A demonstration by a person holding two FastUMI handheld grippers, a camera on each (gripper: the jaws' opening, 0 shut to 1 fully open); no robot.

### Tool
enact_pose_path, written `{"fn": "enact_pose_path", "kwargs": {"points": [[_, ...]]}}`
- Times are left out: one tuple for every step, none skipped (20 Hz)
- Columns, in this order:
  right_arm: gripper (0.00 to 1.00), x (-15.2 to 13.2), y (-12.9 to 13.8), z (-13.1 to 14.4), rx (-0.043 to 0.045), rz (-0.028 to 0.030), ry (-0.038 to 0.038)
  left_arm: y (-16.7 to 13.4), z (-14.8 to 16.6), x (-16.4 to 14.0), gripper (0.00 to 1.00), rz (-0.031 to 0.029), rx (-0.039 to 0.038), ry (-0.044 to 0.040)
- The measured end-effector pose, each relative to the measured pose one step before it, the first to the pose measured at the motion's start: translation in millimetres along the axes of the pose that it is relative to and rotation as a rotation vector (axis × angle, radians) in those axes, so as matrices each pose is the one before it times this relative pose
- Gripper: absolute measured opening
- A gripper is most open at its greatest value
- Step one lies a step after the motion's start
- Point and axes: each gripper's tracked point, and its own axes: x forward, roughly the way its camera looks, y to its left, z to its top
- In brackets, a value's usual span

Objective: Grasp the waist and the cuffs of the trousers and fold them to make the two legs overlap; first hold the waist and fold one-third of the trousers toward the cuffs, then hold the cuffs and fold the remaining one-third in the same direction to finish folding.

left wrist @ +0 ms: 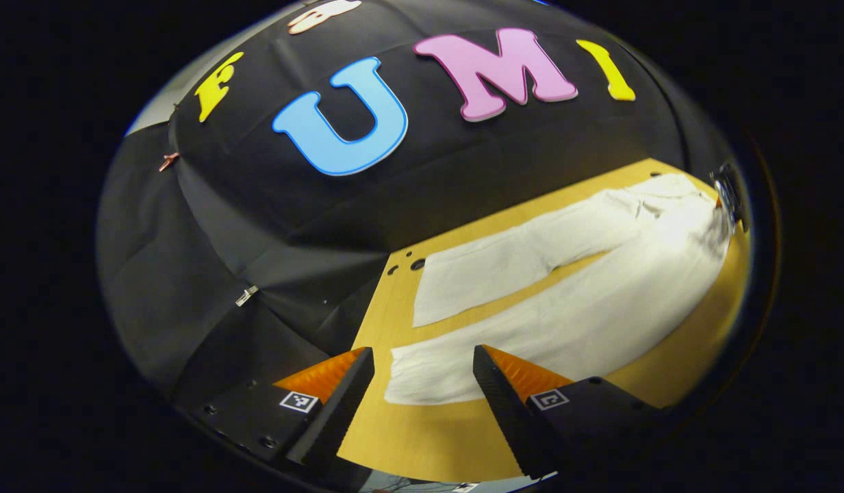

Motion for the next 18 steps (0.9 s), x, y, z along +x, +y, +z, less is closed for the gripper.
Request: {"fn": "enact_pose_path", "kwargs": {"points": [[0.25, 0.01, 0.05, -0.41, 0.01371, 0.01413, 0.00812, -1.37, -8.46, 4.44, 0.96, -0.00448, 0.04928, 0.00943], [0.20, 2.01, -1.26, 1.99, 0.00981, 0.01533, -0.00298, -1.09, -7.85, 5.99, 0.96, -0.01392, 0.04151, 0.00890], [0.20, 0.35, 0.02, 0.79, 0.00912, 0.02521, -0.00126, -0.86, -12.24, 5.25, 0.96, -0.01804, 0.03117, 0.01266], [0.14, 0.68, 2.10, 1.15, -0.00140, 0.01846, -0.00966, -0.82, -10.94, 7.38, 0.96, -0.02147, 0.02644, 0.01666], [0.11, -3.20, 0.42, 0.31, 0.00231, 0.02120, -0.00444, -0.95, -14.16, 5.27, 0.95, -0.02087, 0.02502, 0.02090], [0.08, -1.02, 1.46, 2.32, 0.00795, 0.01815, -0.00478, 0.82, -13.89, 6.41, 0.96, -0.02002, 0.02985, 0.02050], [0.06, -0.14, 0.79, 0.17, 0.01039, 0.01528, 0.00405, 2.92, -13.25, 9.16, 0.96, -0.01261, 0.04357, 0.02203], [0.06, -0.20, -0.53, 1.18, 0.01142, 0.01309, 0.00612, 5.52, -11.61, 8.87, 0.96, -0.00750, 0.05760, 0.01724], [0.06, 0.51, -0.28, 0.85, 0.00268, 0.00426, 0.00572, 5.93, -12.04, 9.27, 0.96, -0.00391, 0.06218, 0.01145], [0.00, 0.71, 0.11, 0.19, -0.00962, -0.00062, 0.00248, 7.21, -6.34, 8.80, 0.96, 0.00088, 0.05781, 0.00432], [0.06, -0.51, 0.07, 0.59, -0.01496, -0.00330, 0.00443, 2.70, -5.52, 8.07, 0.96, -0.00170, 0.05960, 0.00251], [0.06, -0.55, 0.61, -0.71, -0.01312, -0.00338, 0.00424, 0.72, -2.82, 7.50, 0.96, -0.01422, 0.05465, -0.00687], [0.06, -0.45, 0.21, -0.13, -0.00926, -0.00341, 0.00407, -1.57, -0.98, 9.85, 0.96, -0.03011, 0.05403, -0.00966], [0.06, -0.03, 0.13, 0.10, -0.00887, -0.00108, 0.00291, -3.86, -3.16, 6.04, 0.96, -0.03542, 0.05831, -0.00481], [0.06, -0.10, -0.16, 0.31, -0.00235, 0.00122, 0.00228, -5.11, -2.10, 7.49, 0.96, -0.02988, 0.06580, -0.00573], [0.06, 0.07, 0.31, -0.10, -0.00155, 0.00231, -0.00368, -3.69, -1.60, 7.72, 0.96, -0.02378, 0.06351, -0.00590], [0.06, -0.58, -0.20, 0.15, -0.00121, 0.00095, -0.00387, -2.11, -2.63, 10.05, 0.96, -0.01876, 0.05325, -0.00507], [0.06, 0.59, -0.23, -0.06, -0.00105, -0.00073, -0.00481, -2.15, -3.68, 8.52, 0.95, -0.01258, 0.03366, 0.00292]]}}
